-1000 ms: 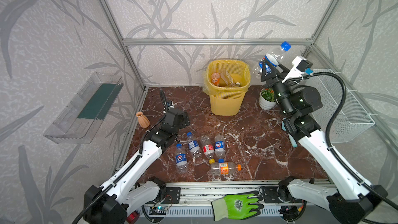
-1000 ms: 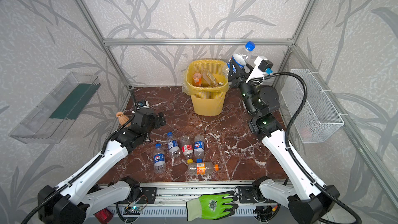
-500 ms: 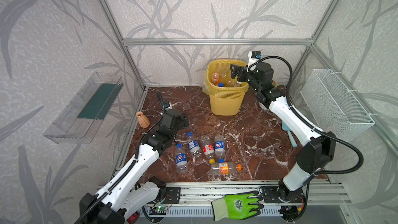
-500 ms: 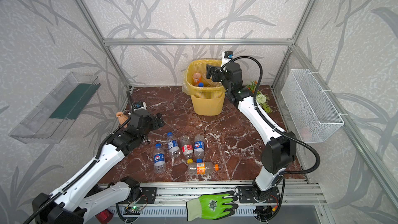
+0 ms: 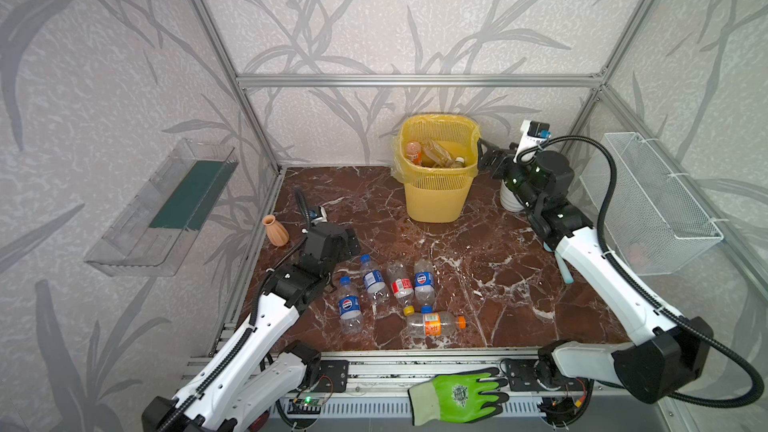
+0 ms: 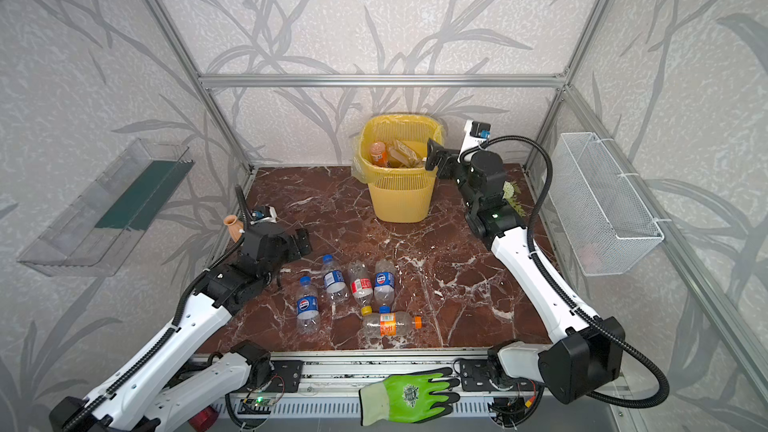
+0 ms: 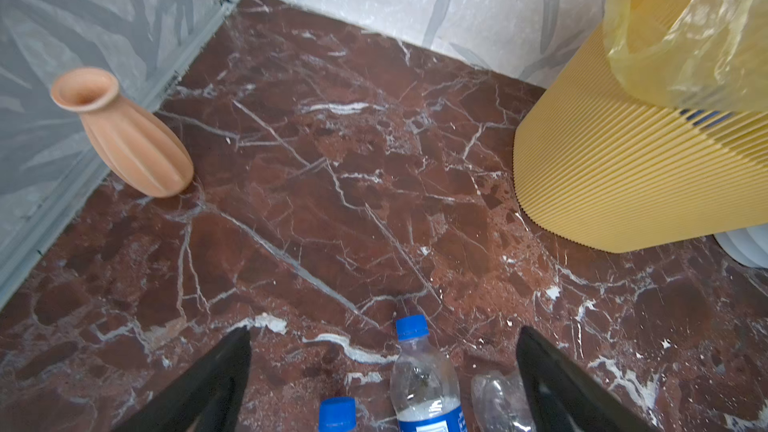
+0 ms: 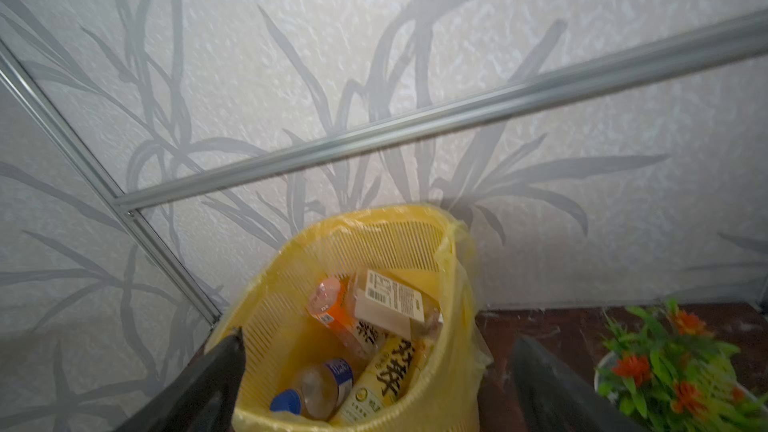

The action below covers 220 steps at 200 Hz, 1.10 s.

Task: Throw the plastic bottles in the bin
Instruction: 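Lift the blue-capped bottle with the right gripper and drop it into the bin, then lower the right gripper onto a clear bottle near the cluster and close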

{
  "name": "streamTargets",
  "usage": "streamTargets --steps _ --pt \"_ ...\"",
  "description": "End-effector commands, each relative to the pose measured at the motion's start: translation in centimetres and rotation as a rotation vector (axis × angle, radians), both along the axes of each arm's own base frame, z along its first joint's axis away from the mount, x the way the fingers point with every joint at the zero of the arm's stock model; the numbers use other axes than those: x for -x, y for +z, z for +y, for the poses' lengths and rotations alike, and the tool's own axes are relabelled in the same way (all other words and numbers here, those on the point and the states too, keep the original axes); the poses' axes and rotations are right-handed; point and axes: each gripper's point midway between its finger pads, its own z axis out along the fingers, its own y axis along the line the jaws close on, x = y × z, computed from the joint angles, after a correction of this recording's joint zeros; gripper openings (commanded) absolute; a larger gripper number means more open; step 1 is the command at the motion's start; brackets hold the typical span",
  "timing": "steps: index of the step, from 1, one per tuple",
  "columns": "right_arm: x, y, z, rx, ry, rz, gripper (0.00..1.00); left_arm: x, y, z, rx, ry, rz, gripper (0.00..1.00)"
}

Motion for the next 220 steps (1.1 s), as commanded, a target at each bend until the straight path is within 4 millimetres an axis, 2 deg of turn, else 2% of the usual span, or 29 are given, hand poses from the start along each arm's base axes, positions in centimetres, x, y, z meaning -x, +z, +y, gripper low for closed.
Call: streamTargets --steps 1,46,55,73,89,101,145,177,220 --pt "1.6 -3.5 -1.2 -0.050 -0.016 0.080 1.00 0.5 -2.1 -1.0 0.073 -0.008 0.077 0.99" --pt "5.0 -13.9 -1.9 -0.109 -0.019 0.299 0.99 1.1 -5.5 -2.8 0.113 -0.028 0.198 0.98" --pt "5.8 -15.7 -1.4 -0.113 0.017 0.339 0.97 1.3 -5.7 -3.0 0.110 -0.034 0.201 0.98" --pt "7.5 -17.8 0.4 -0.080 0.148 0.374 0.94 1.7 -5.9 -3.2 0.100 -0.034 0.196 0.98" --pt "9.3 -18.4 2.7 0.010 0.291 0.380 0.93 1.7 -6.1 -2.9 0.094 -0.022 0.191 0.99" --pt "10.8 -18.7 4.5 0.140 0.391 0.373 0.93 1.6 -6.1 -2.5 0.081 -0.006 0.183 0.99" --pt "16.6 -19.8 9.6 0.464 0.724 0.379 0.93 1.3 -5.0 -0.5 0.016 0.078 0.134 0.99" --pt "21.2 -21.3 12.2 0.637 0.941 0.384 0.92 1.0 -4.0 0.4 -0.012 0.101 0.102 0.99" --pt "26.6 -23.6 14.2 0.796 1.180 0.385 0.89 0.5 -3.7 1.0 -0.044 0.104 0.108 0.99"
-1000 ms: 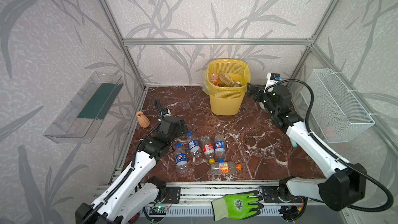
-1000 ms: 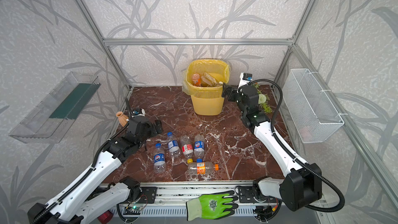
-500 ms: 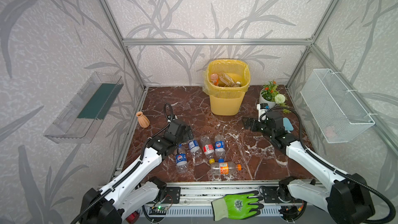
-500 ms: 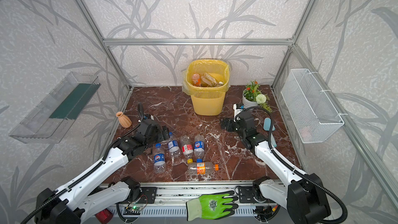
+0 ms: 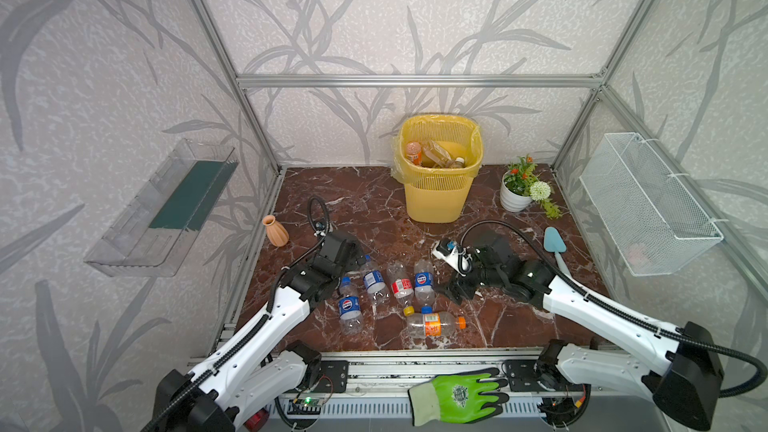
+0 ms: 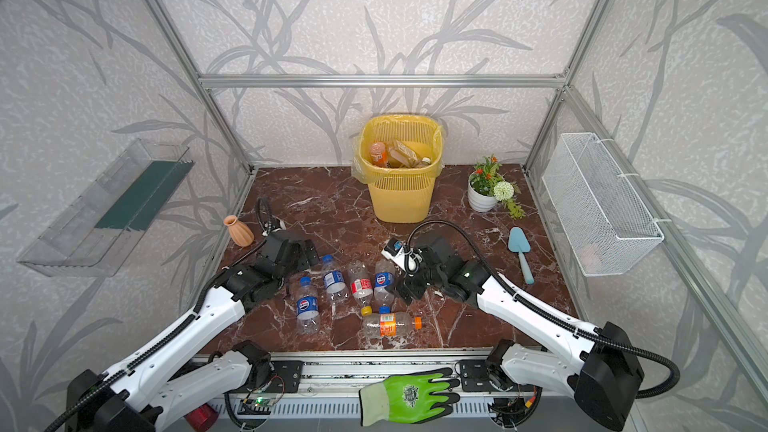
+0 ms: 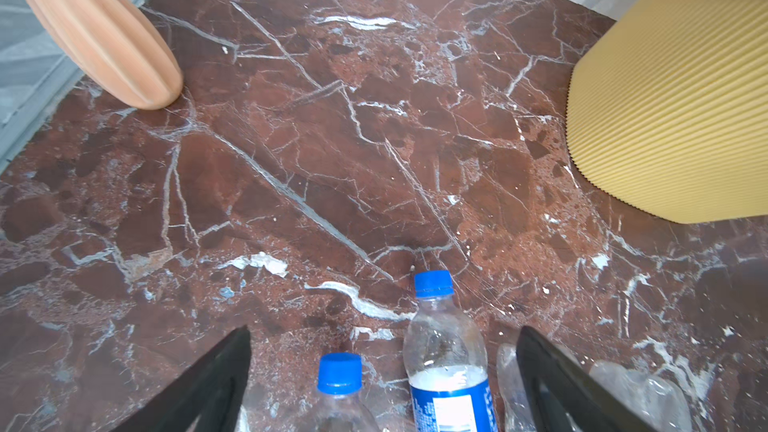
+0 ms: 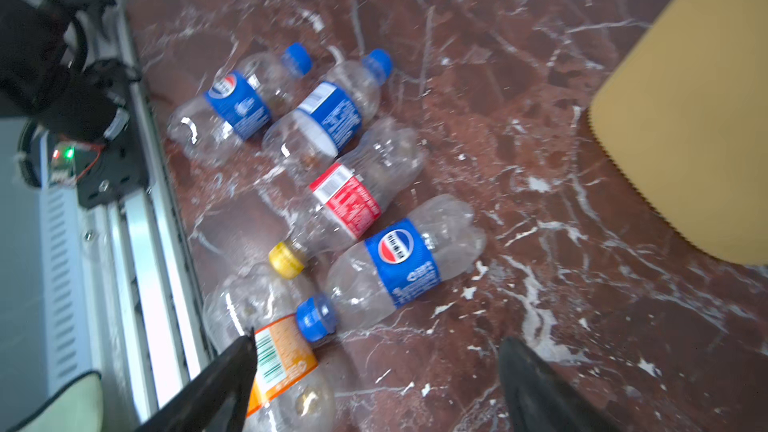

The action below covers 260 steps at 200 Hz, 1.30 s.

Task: Throw the plastic bottles in the bin
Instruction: 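Lower the right gripper onto a clear bottle near the cluster and close, then lift the clear bottle with the right gripper and drop it into the bin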

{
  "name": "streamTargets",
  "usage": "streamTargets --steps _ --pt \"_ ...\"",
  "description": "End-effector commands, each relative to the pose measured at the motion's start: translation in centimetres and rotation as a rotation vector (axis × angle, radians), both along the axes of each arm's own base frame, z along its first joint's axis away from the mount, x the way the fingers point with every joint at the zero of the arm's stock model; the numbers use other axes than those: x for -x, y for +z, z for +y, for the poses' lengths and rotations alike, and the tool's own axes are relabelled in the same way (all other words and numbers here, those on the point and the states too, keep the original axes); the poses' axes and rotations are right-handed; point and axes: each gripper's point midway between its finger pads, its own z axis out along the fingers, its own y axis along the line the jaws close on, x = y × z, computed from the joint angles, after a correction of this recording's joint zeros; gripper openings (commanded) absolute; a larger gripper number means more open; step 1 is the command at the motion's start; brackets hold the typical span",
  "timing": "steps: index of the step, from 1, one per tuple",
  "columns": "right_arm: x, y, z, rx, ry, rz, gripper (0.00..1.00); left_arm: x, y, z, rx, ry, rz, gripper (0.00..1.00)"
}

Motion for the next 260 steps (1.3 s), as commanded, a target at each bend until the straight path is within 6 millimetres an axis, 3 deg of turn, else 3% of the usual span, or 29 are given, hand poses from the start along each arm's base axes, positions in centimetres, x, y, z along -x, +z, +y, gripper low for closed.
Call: streamTargets --steps 1,46,77,85,175,218,260 --pt "3.1 -1.5 0.2 0.103 0.174 0.016 0.89 -0.3 1.2 1.1 -0.043 0.031 -0.015 0.99" --pt "5.9 -4.2 1.7 0.211 0.326 0.060 0.81 -0.6 1.2 1.3 -0.035 0.037 -0.008 0.99" --pt "6.4 -5.6 2.6 0.267 0.366 0.075 0.81 -0.5 1.0 1.5 -0.027 0.042 -0.004 0.99" --pt "7.4 -6.1 3.1 0.285 0.405 0.076 0.81 -0.4 1.1 1.5 -0.026 0.042 -0.005 0.99" --pt "7.2 -10.3 3.5 0.461 0.443 0.066 0.79 0.1 1.2 2.2 -0.031 0.057 -0.010 0.99" --pt "7.3 -12.3 3.1 0.585 0.463 0.067 0.71 0.2 1.2 2.4 -0.034 0.061 -0.008 0.99" --pt "7.5 -12.0 3.6 0.578 0.470 0.053 0.66 0.3 1.2 2.5 -0.033 0.063 -0.009 0.99"
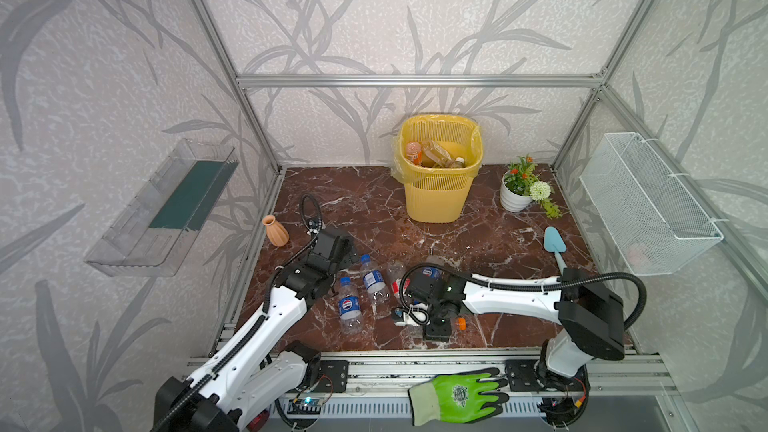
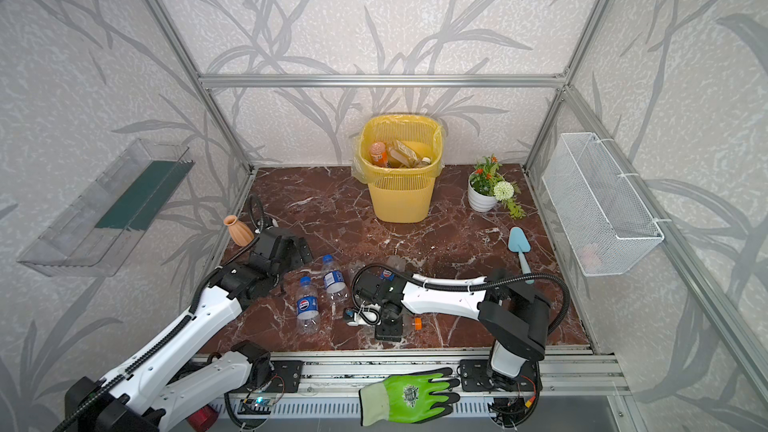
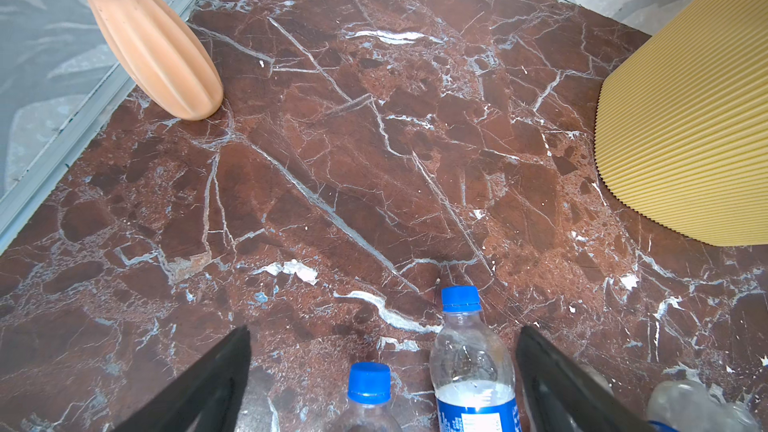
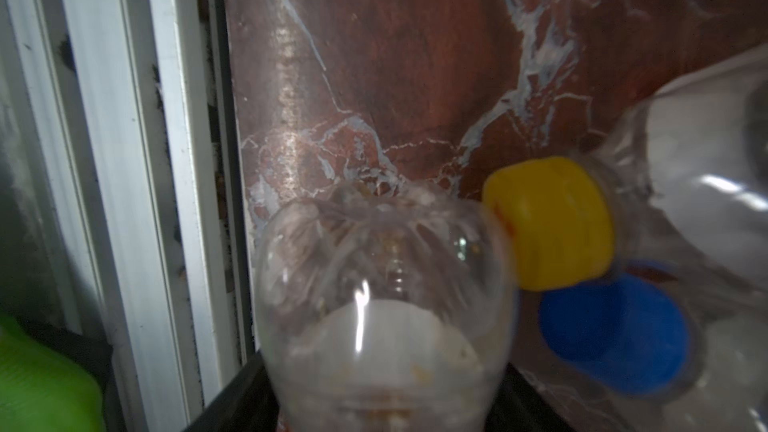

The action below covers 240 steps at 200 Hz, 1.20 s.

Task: Throw the plastic bottles in the bin
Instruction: 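Lift the clear bottle with the right gripper and drop it into the bin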

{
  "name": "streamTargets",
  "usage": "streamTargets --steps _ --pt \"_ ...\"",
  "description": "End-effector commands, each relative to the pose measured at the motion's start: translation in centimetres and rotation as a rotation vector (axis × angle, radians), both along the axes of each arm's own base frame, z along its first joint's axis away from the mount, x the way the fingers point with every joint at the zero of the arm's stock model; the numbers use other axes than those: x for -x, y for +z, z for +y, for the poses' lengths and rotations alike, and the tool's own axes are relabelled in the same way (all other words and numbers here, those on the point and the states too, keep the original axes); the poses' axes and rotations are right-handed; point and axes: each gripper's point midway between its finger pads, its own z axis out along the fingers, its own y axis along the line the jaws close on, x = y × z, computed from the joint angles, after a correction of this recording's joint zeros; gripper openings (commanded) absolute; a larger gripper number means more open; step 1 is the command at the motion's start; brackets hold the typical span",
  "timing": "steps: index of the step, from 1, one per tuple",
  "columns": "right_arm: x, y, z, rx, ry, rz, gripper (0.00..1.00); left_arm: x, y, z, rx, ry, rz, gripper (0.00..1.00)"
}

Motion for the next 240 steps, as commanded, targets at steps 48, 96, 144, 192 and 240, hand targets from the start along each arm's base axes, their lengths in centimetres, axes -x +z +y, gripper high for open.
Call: streamTargets --steps 48,96,144,192,240 --pt "-0.6 5.0 1.0 -0.120 -0.024 -0.075 0.57 0.2 0.8 0.7 -0.002 0.028 -0.024 0.99" --pt "-3.3 12.4 1.1 -0.315 -0.118 -0.279 0.53 0.0 0.7 0.6 0.011 0.029 -0.033 0.99" --pt "-8.5 26.4 -0.4 -0.772 -0.330 -0.735 0.54 -0.3 1.2 0.4 0.043 0.027 -0.097 0.99" --pt "-8.1 43.0 -6.0 -1.321 -0.411 -1.142 0.53 -0.7 1.1 -0.2 0.057 0.005 -0.099 0.99" --pt "-8.7 51.0 -7.4 -1.461 -0.329 -1.374 0.52 -1.1 0.9 -1.0 0.089 -0.015 -0.094 0.99"
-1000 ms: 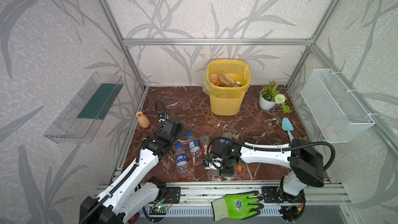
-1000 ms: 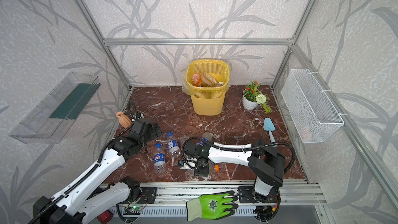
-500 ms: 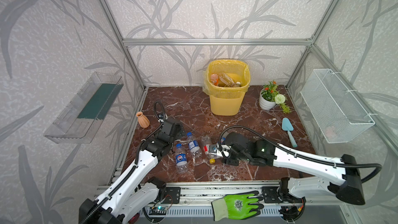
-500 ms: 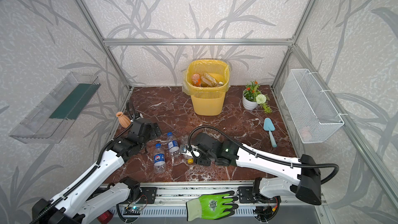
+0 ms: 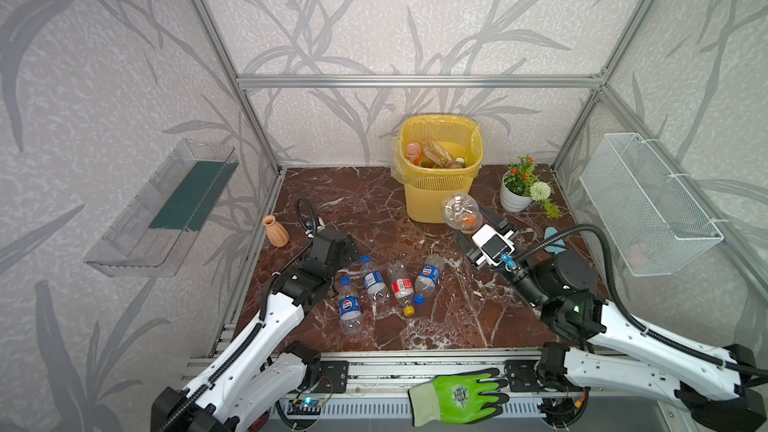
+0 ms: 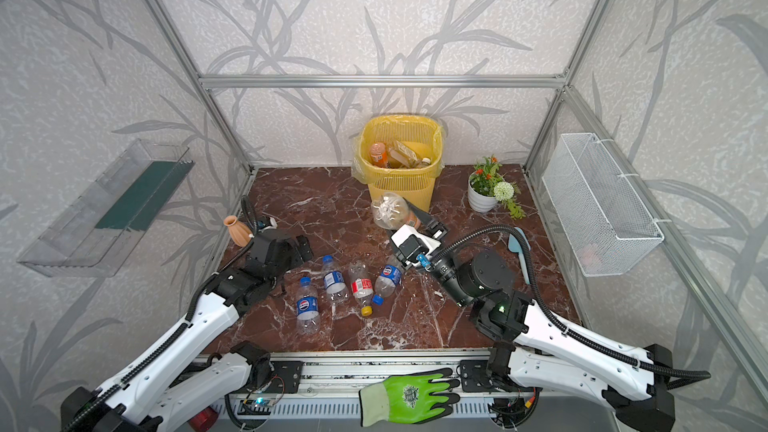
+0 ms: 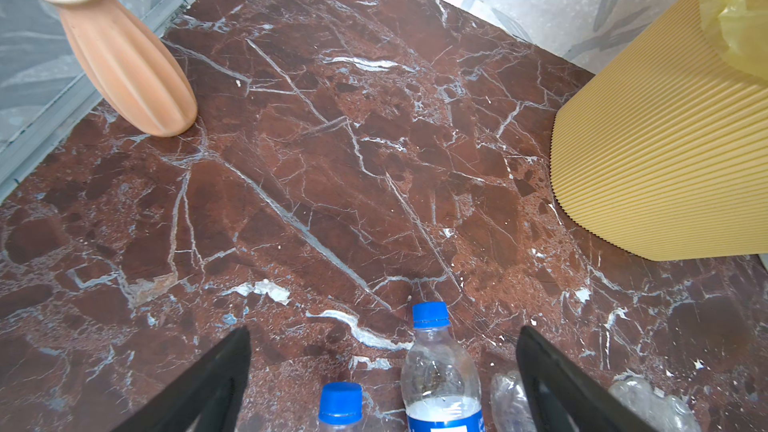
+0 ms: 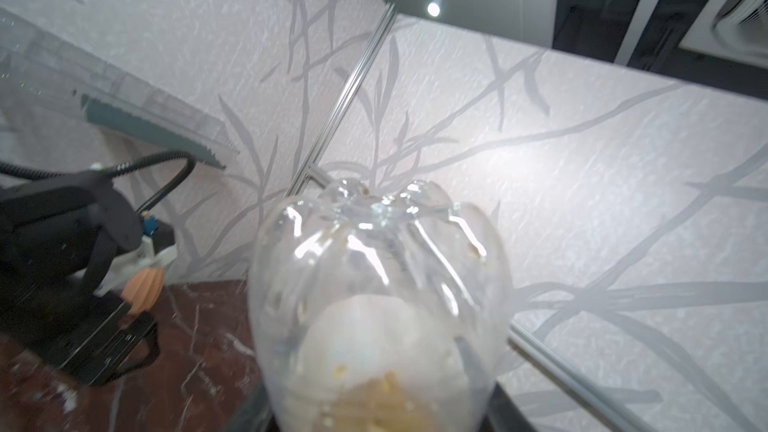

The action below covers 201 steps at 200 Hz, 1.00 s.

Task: Throw the plastic bottles in the bin
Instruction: 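Lift the clear bottle with the right gripper and drop it into the bin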

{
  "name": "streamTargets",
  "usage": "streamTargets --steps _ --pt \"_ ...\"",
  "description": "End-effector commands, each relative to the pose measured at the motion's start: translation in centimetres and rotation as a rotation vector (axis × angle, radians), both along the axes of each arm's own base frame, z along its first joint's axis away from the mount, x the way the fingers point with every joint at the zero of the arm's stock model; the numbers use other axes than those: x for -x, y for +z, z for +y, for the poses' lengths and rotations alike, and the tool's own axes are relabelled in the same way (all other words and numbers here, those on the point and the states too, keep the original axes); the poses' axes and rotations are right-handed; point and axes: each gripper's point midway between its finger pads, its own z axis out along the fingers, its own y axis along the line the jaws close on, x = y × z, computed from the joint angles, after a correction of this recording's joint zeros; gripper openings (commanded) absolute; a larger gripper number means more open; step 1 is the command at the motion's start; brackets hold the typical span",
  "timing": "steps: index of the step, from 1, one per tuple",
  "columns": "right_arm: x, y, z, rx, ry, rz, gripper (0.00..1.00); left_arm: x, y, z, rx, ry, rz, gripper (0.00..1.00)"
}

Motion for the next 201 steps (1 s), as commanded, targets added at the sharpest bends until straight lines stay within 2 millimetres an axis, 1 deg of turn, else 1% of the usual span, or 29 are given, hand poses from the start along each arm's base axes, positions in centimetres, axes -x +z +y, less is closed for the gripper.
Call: streamTargets --steps 1,7,13,24,26,29,34,44,53,57,63,72,73,74,75,76,81,89,102,116,131,143,160,173,194,201 --pt "-0.5 6.5 -2.2 -0.120 -0.047 -0.180 0.52 -0.3 -0.1 -0.2 0.022 0.001 -0.002 0.99" --pt "-1.7 6.6 -2.0 -0.121 -0.038 -0.165 0.52 -0.3 -0.1 -0.4 0.026 -0.003 0.002 0.99" --pt "-3.0 6.8 -2.2 -0.133 -0.037 -0.151 0.52 -0.4 -0.2 -0.5 0.030 -0.008 0.006 0.99" --pt "-6.1 6.8 -2.3 -0.173 -0.017 -0.092 0.53 -0.6 -0.2 -0.9 0.038 -0.020 0.014 0.99" --pt "-6.9 6.8 -2.4 -0.178 -0.024 -0.080 0.52 -0.6 -0.2 -0.9 0.038 -0.020 0.015 0.99" --pt "-8.2 6.3 -2.1 -0.179 -0.019 -0.047 0.52 -0.6 -0.2 -0.9 0.038 -0.021 0.017 0.99" --pt "-10.2 6.2 -2.4 -0.199 -0.024 0.001 0.52 -0.7 -0.2 -1.1 0.039 -0.025 0.022 0.99" --pt "-15.0 4.9 -2.3 -0.203 -0.043 0.124 0.54 -0.9 -0.2 -1.3 0.043 -0.033 0.029 0.99" --pt "-19.1 3.0 -1.9 -0.180 -0.065 0.268 0.56 -1.0 -0.2 -1.4 0.042 -0.035 0.037 0.99" --pt "-21.1 1.5 -1.6 -0.156 -0.082 0.337 0.57 -1.0 -0.3 -1.5 0.041 -0.035 0.041 0.99" --pt "-23.2 -0.2 -1.3 -0.126 -0.114 0.410 0.64 -1.1 -0.3 -1.6 0.041 -0.038 0.047 0.99" --pt "-25.4 -2.4 -1.4 -0.085 -0.173 0.478 0.77 -1.1 -0.2 -1.7 0.042 -0.042 0.052 0.99" --pt "-25.6 -2.3 -1.4 -0.087 -0.178 0.475 0.79 -1.1 -0.1 -1.7 0.042 -0.042 0.052 0.99" --pt "-25.8 -2.8 -1.4 -0.080 -0.185 0.487 0.80 -1.1 -0.1 -1.7 0.043 -0.042 0.050 0.99" --pt "-25.9 -2.7 -1.4 -0.081 -0.190 0.484 0.82 -1.1 0.0 -1.7 0.042 -0.043 0.051 0.99" --pt "-26.1 -3.0 -1.5 -0.077 -0.197 0.493 0.84 -1.1 0.0 -1.7 0.042 -0.044 0.051 0.99" --pt "-26.7 -3.3 -1.9 -0.081 -0.224 0.501 0.91 -1.1 0.1 -1.7 0.042 -0.044 0.051 0.99" --pt "-27.3 -3.1 -2.7 -0.097 -0.250 0.514 0.96 -1.0 0.4 -1.6 0.044 -0.043 0.047 0.99" --pt "-27.4 -1.7 -4.3 -0.147 -0.277 0.519 0.97 -0.9 0.7 -1.7 0.049 -0.048 0.035 0.99" --pt "-26.3 0.6 -5.4 -0.179 -0.284 0.471 0.98 -0.8 1.3 -2.0 0.052 -0.079 0.017 0.99" --pt "-24.7 2.1 -6.1 -0.195 -0.276 0.427 0.98 -0.6 1.6 -1.9 0.057 -0.081 0.004 0.99" --pt "-23.7 2.6 -6.7 -0.207 -0.279 0.412 0.98 -0.4 1.8 -2.0 0.061 -0.091 -0.006 0.99" --pt "-22.4 2.6 -7.7 -0.218 -0.297 0.408 0.98 -0.2 2.0 -2.1 0.072 -0.098 -0.009 0.99" --pt "-21.7 1.9 -8.5 -0.222 -0.316 0.418 0.99 -0.1 1.9 -2.3 0.081 -0.104 0.001 0.99" --pt "-20.9 -0.5 -10.0 -0.234 -0.360 0.471 1.00 0.2 1.5 -3.0 0.092 -0.124 0.018 0.99" --pt "-20.8 -1.8 -10.7 -0.239 -0.380 0.501 0.99 0.4 1.4 -3.2 0.092 -0.132 0.023 0.99"
